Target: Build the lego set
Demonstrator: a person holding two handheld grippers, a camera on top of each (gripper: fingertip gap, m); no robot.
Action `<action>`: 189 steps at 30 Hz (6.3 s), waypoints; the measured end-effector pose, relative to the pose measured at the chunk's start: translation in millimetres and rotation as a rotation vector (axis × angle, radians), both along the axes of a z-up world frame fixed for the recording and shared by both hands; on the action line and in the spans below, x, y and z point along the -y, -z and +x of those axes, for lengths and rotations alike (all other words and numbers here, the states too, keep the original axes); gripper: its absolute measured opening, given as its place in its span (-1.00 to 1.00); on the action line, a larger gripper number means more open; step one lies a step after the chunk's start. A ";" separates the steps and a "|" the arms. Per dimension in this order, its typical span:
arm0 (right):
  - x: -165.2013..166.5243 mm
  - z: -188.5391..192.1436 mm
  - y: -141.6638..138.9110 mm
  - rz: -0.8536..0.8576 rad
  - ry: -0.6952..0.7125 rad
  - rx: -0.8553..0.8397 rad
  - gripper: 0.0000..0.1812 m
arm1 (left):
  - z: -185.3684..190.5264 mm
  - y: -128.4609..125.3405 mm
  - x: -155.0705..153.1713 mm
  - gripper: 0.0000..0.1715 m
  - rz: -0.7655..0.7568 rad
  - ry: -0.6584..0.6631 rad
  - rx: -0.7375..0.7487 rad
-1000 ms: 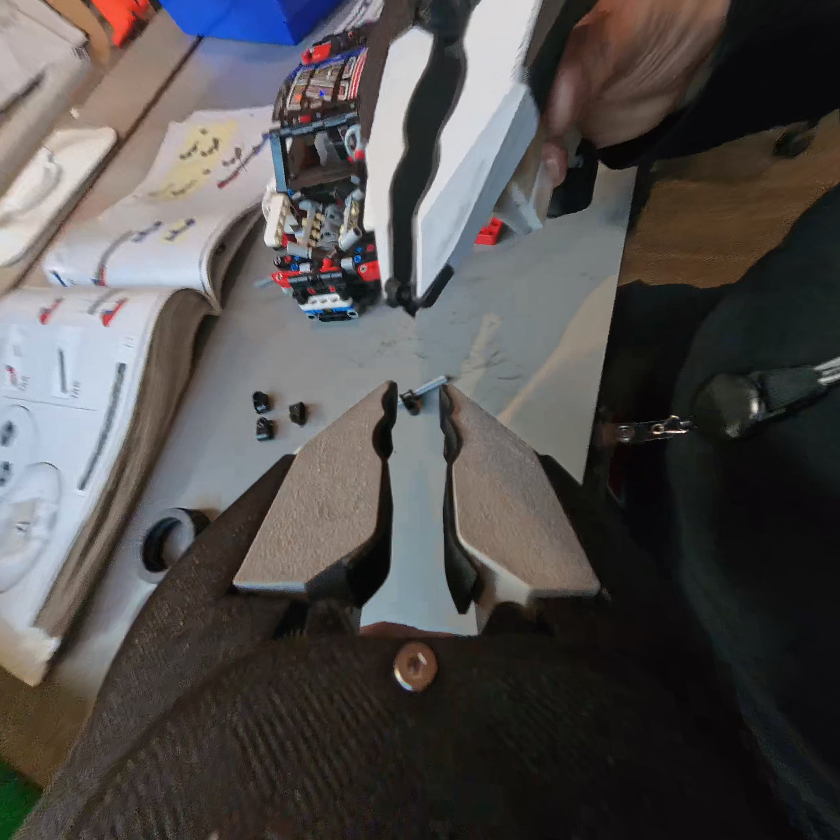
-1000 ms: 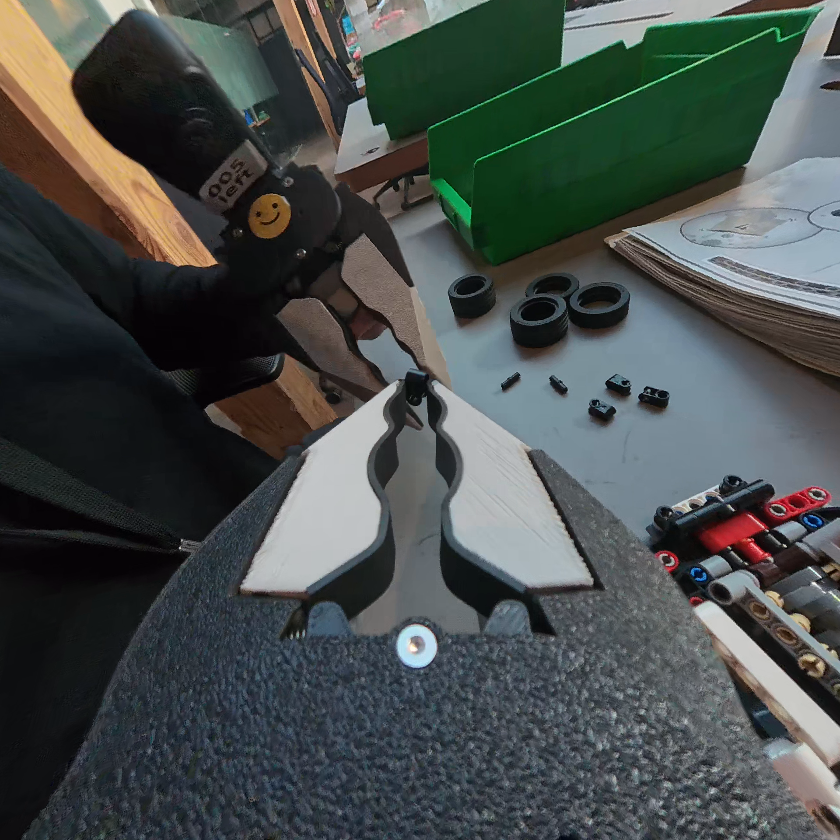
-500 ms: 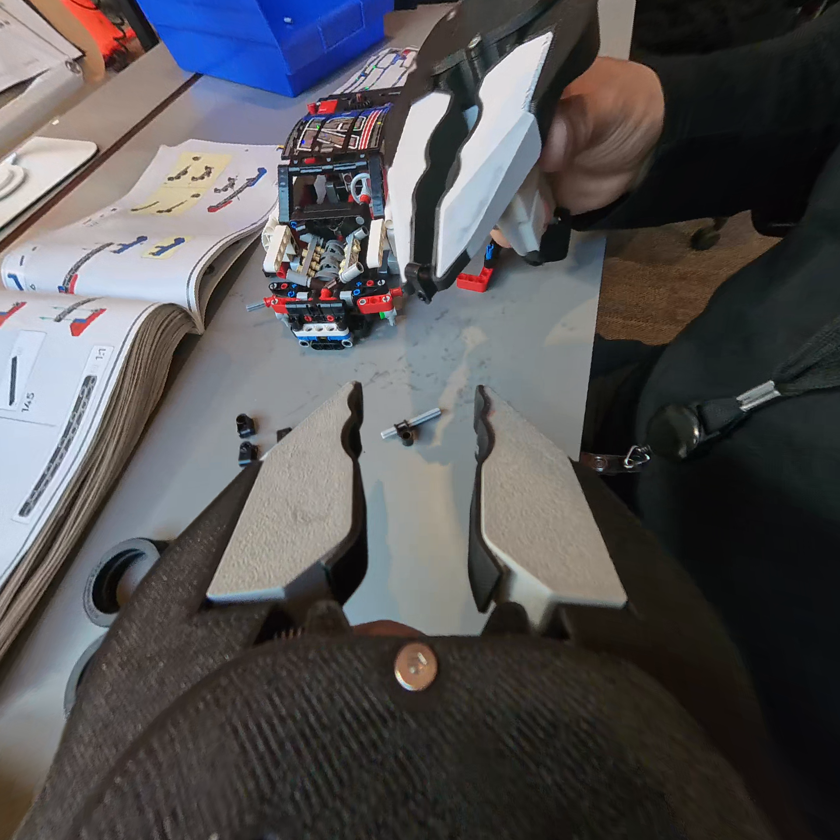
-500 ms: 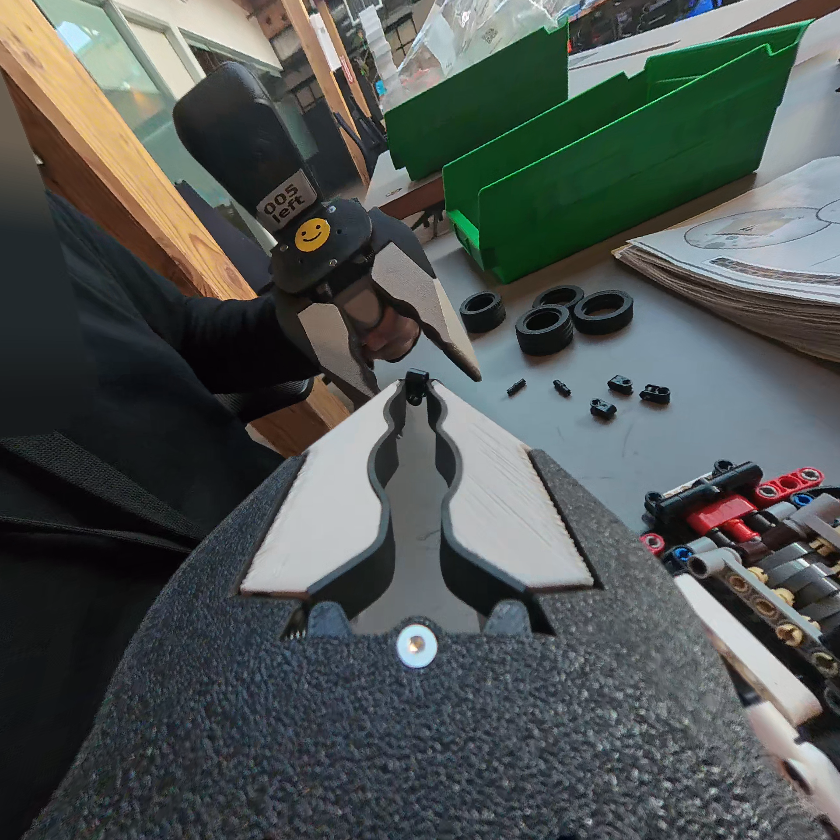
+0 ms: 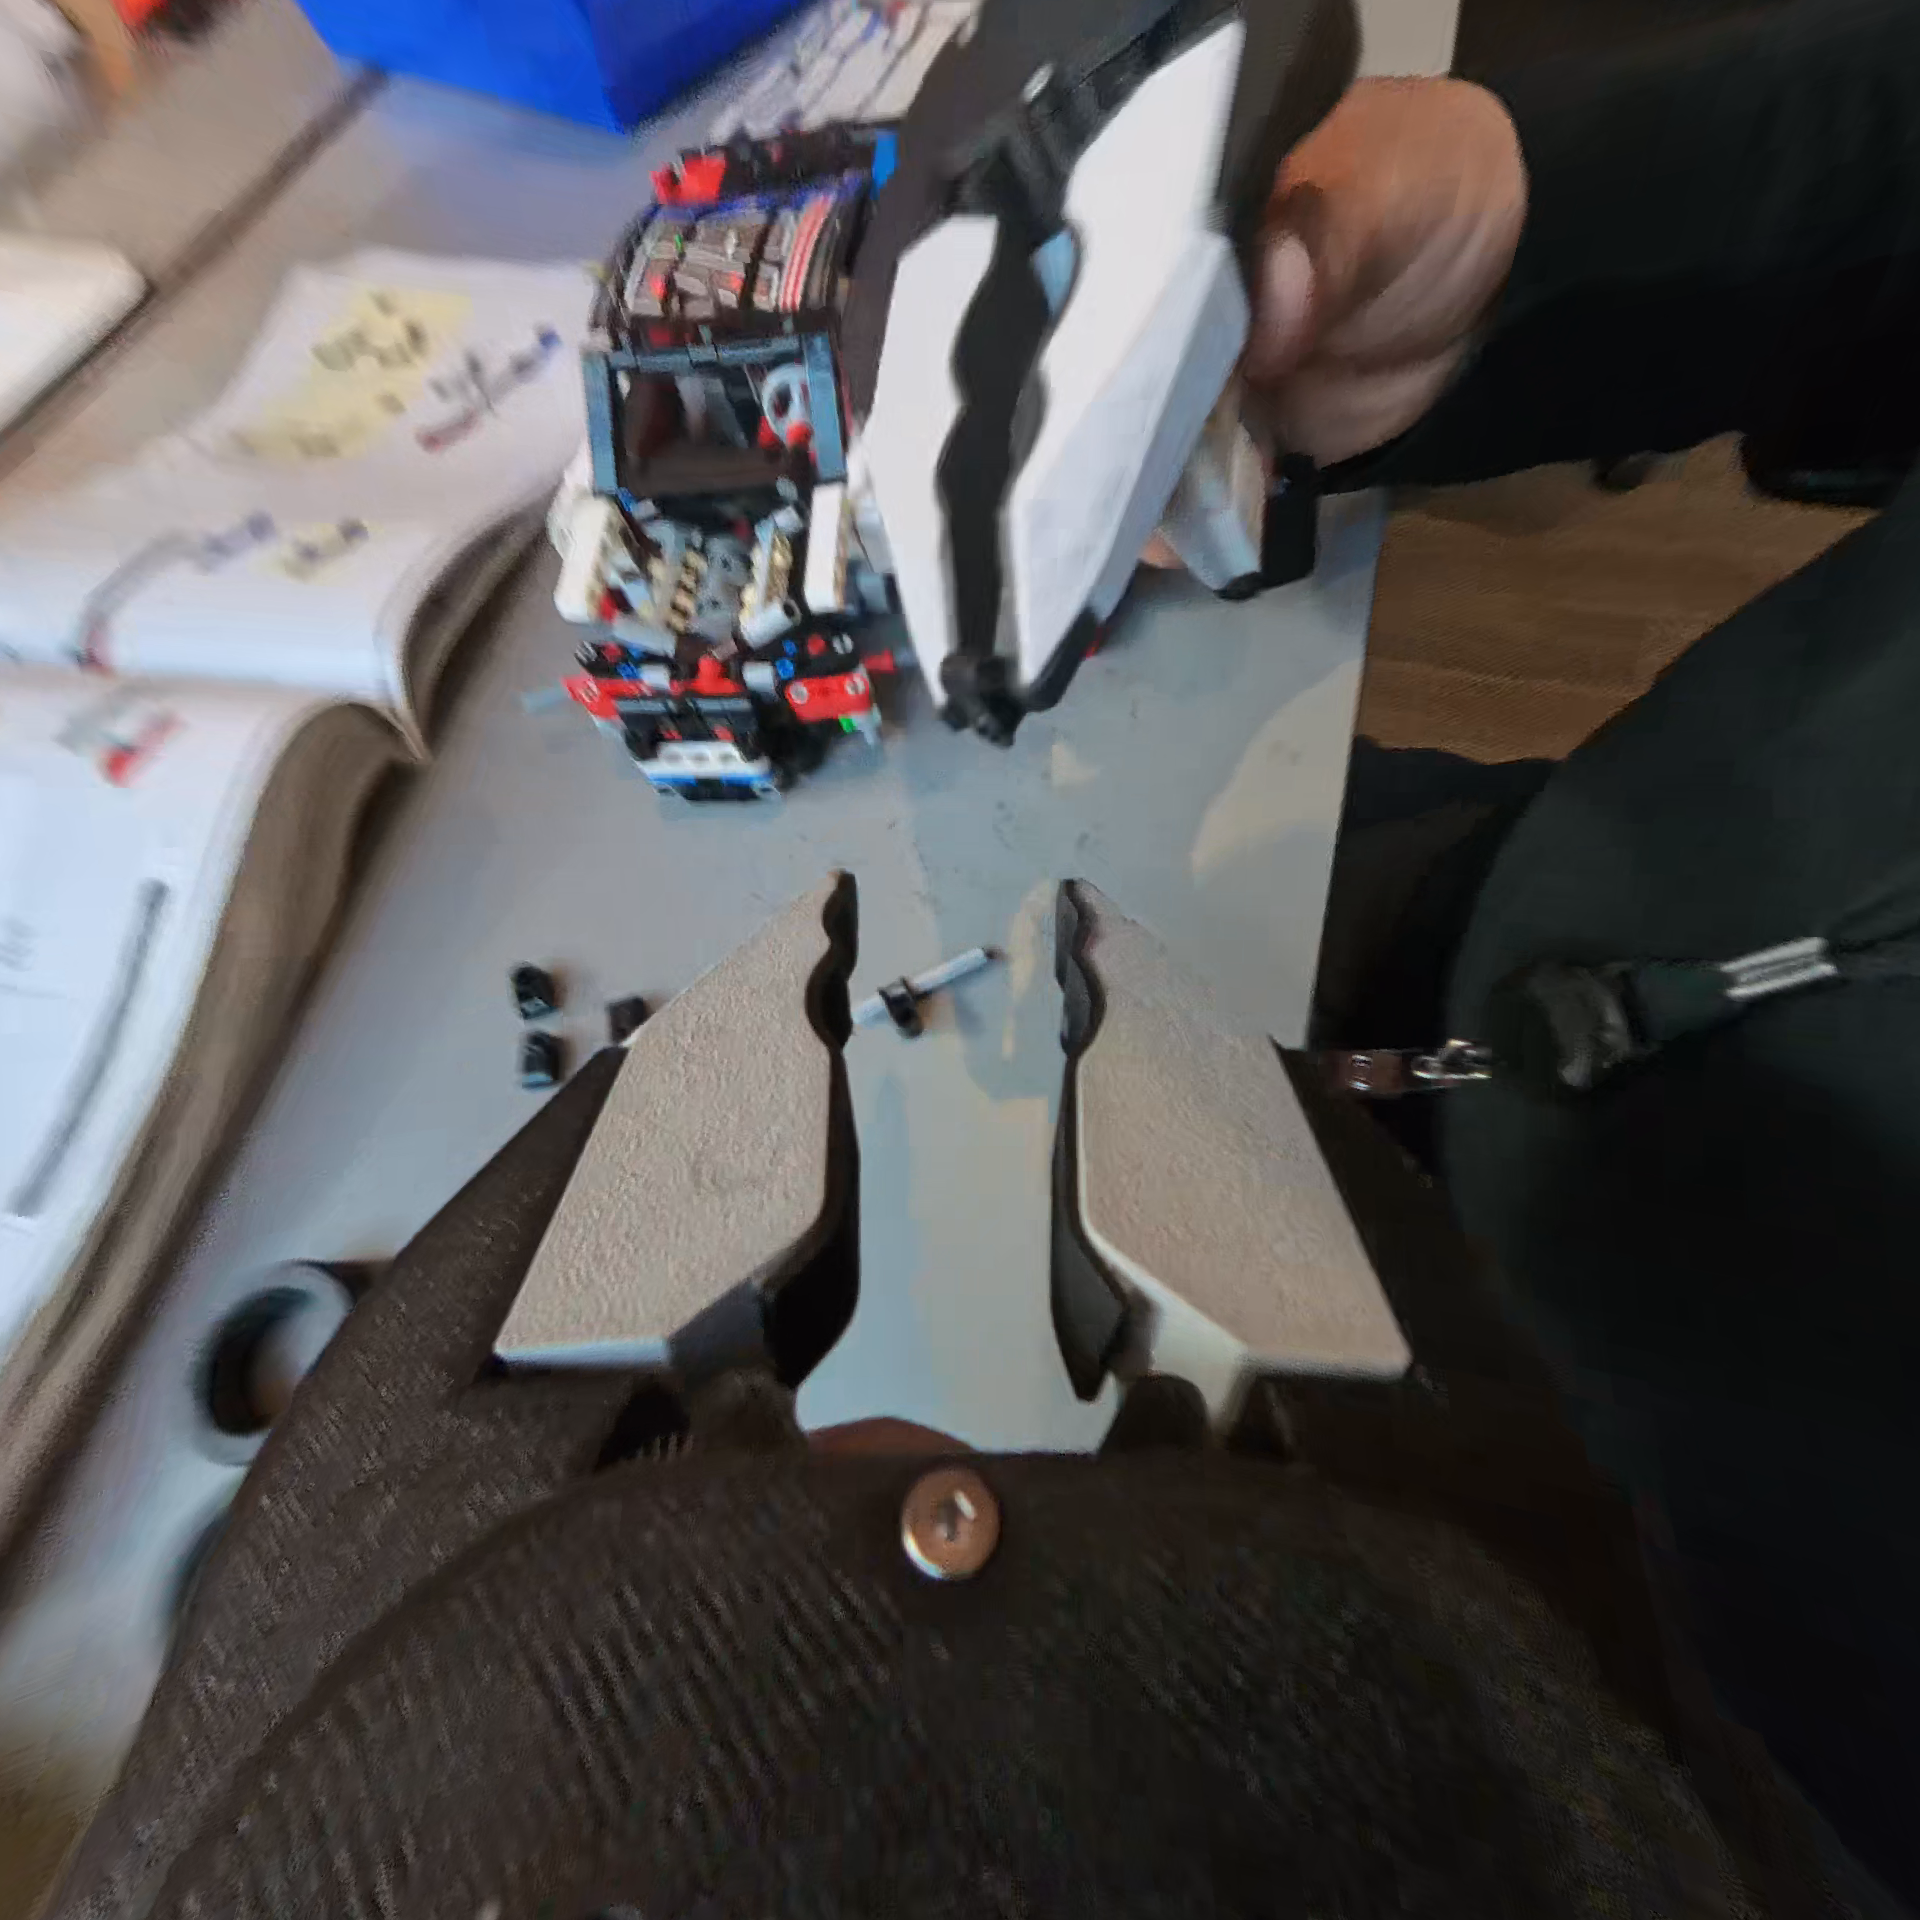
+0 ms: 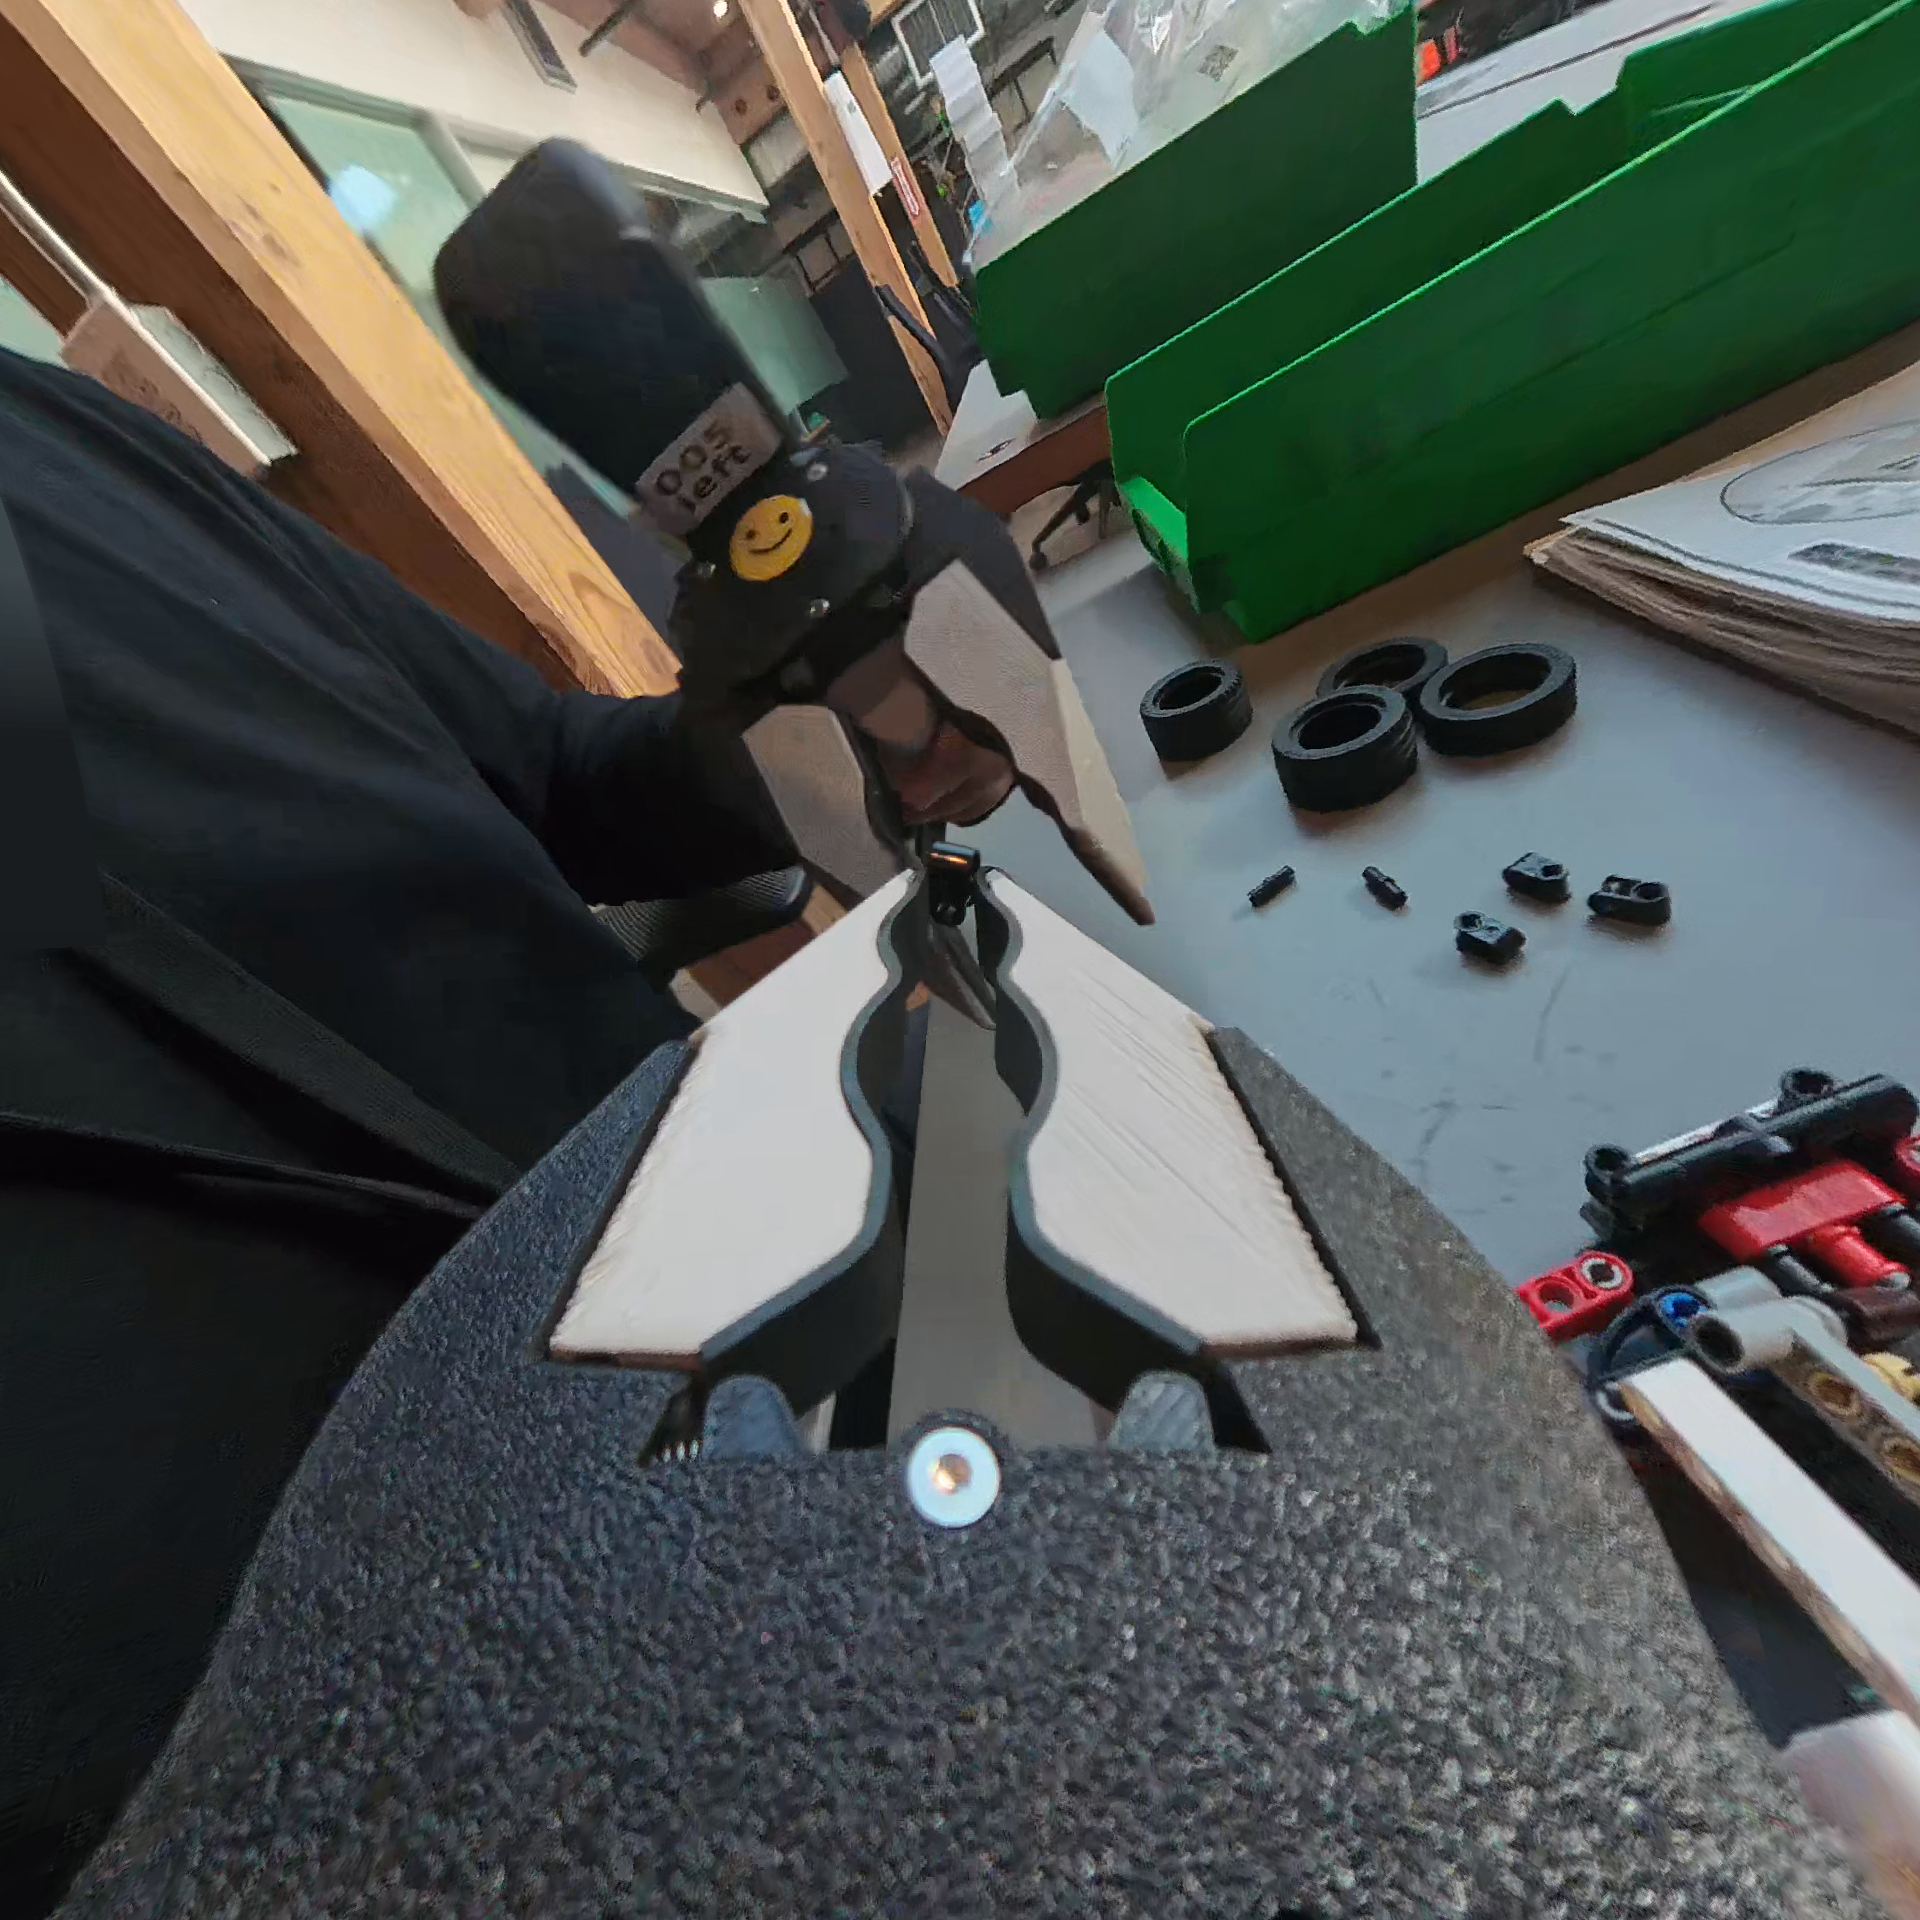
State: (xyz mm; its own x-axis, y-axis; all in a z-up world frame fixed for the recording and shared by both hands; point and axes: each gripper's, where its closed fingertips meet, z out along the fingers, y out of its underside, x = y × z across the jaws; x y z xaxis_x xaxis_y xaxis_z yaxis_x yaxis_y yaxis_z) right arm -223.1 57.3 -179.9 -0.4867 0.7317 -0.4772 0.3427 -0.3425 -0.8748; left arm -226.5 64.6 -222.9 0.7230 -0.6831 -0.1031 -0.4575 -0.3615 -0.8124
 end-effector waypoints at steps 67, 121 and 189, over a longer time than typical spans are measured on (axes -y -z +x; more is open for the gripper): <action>-4.9 -16.5 20.2 -0.152 0.050 0.246 -0.95 | -27.9 -12.2 15.9 -0.84 0.367 0.002 -0.181; 38.4 5.7 102.6 0.165 -0.154 0.567 -0.97 | -8.4 57.6 37.7 -0.84 0.252 0.332 -0.347; 26.0 10.5 62.2 0.377 0.022 0.294 -0.89 | 3.5 33.1 38.0 -0.98 0.049 0.343 -0.187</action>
